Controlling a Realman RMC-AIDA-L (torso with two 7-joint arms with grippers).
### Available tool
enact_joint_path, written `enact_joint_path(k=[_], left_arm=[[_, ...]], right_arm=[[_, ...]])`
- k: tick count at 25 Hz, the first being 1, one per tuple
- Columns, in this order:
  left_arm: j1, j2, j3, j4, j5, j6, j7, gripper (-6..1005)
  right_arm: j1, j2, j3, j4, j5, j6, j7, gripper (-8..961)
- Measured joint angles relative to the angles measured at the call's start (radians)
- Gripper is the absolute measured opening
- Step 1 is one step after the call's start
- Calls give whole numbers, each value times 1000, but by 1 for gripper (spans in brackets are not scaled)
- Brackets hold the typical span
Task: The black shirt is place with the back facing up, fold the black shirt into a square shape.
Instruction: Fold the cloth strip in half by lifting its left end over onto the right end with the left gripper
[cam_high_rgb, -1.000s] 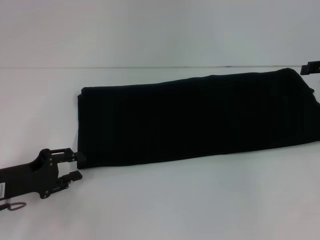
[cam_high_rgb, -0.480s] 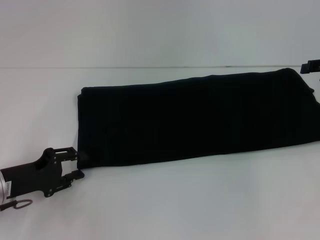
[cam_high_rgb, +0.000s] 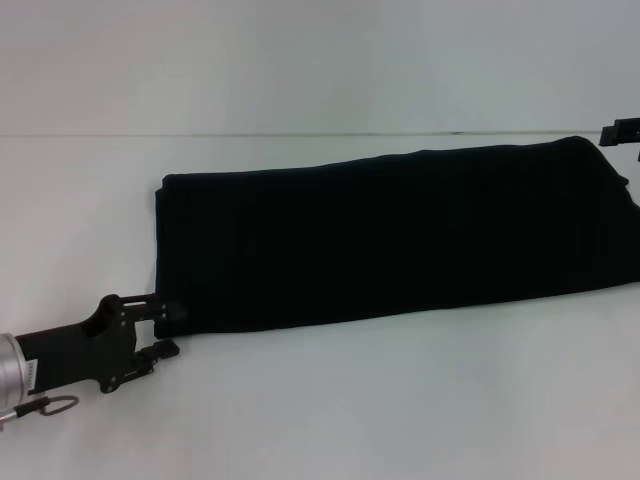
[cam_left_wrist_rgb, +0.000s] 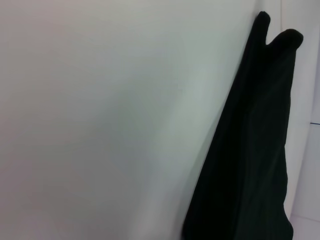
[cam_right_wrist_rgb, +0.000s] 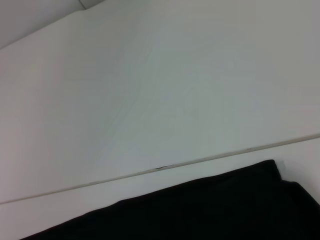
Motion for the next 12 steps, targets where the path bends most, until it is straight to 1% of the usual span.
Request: enact_joint_path(k=[4,12], left_arm=[[-13,-10,0,-11,3,-24,0,512],[-53,-15,1,-39,2,-70,-1,511]], right_arm=[[-2,-1,0,0,2,0,0,733],[-3,-1,0,0,1,-2,-1,734]])
